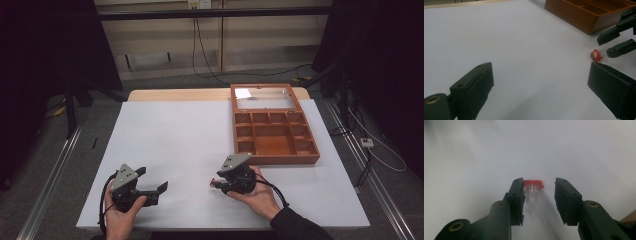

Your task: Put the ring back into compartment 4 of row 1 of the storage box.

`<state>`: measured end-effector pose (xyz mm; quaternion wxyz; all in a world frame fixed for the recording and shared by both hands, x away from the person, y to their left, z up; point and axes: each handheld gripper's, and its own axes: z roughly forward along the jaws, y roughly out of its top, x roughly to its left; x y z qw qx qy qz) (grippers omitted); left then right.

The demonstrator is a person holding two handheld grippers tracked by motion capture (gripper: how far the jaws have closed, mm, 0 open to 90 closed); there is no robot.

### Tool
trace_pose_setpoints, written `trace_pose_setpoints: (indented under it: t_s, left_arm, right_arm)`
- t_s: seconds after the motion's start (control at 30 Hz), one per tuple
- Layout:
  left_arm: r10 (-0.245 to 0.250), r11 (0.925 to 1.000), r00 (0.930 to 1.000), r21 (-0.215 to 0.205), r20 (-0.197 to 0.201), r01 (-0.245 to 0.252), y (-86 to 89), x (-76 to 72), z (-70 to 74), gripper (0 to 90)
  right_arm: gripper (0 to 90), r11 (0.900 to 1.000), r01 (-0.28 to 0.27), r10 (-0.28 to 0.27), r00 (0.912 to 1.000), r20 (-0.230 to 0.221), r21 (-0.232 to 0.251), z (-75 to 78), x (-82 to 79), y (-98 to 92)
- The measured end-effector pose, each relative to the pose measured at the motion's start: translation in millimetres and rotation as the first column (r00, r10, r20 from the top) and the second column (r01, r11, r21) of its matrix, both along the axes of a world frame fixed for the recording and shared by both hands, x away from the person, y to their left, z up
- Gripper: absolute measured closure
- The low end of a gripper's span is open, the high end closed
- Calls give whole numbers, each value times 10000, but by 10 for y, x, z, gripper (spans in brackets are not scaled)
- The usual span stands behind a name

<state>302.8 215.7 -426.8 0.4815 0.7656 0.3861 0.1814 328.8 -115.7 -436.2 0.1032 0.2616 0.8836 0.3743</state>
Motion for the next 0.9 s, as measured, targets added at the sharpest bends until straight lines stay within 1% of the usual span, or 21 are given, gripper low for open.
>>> trace_pose_setpoints:
  t_s: [0.13, 0.23, 0.27, 0.4, 0.47, 0.5, 0.53, 0.6, 0.73, 0.77, 0.87, 0.9]
  left_arm:
    - [-4, 10000, 10000, 14, 4, 4, 1, -2, 2, 66]
    - [-1, 10000, 10000, -3, -38, 1, -6, -1, -1, 66]
    - [-2, 10000, 10000, -6, -41, 2, -6, -1, -2, 66]
    - [2, 10000, 10000, 12, -51, -2, -5, 0, -3, 66]
    - [-27, 10000, 10000, 49, -60, 27, -4, 1, -3, 66]
    - [-25, 10000, 10000, 75, -86, 25, -4, 0, -2, 66]
    - [-27, 10000, 10000, 71, -85, 28, -5, 0, -2, 66]
    - [-80, 10000, 10000, -38, 49, 80, -7, -6, 6, 67]
    - [-85, 9999, 9999, 63, -72, 86, -10, -3, 2, 67]
    - [-108, 9999, 9999, 90, -65, 109, -8, -1, 1, 67]
    - [-88, 10000, 9999, -11, -63, 88, -11, -3, -2, 67]
    - [-101, 9999, 9999, 16, -73, 101, -9, -2, -2, 67]
  right_arm:
    - [657, 9998, -158, 157, 9998, -158, -78, -34, 3, 29]
    - [668, 9997, -172, 169, 9997, -150, -163, -43, -2, 37]
    - [677, 9996, -181, 176, 9996, -202, -238, -57, 4, 41]
    - [698, 9994, -221, 213, 9994, -288, -281, -81, 6, 54]
    - [726, 9991, -233, 221, 9992, -334, -355, -98, 5, 62]
    - [726, 9991, -233, 221, 9992, -334, -355, -98, 5, 62]
    - [752, 9987, -305, 291, 9990, -353, -414, -107, 3, 68]
    - [752, 9988, -255, 239, 9990, -380, -407, -109, 1, 70]
    - [758, 9990, -254, 239, 9988, -434, -363, -112, 5, 67]
    - [773, 9990, -229, 214, 9990, -379, -386, -109, 1, 69]
    - [773, 9990, -242, 226, 9990, -394, -389, -107, 2, 68]
    - [774, 9990, -264, 248, 9988, -415, -368, -107, 5, 66]
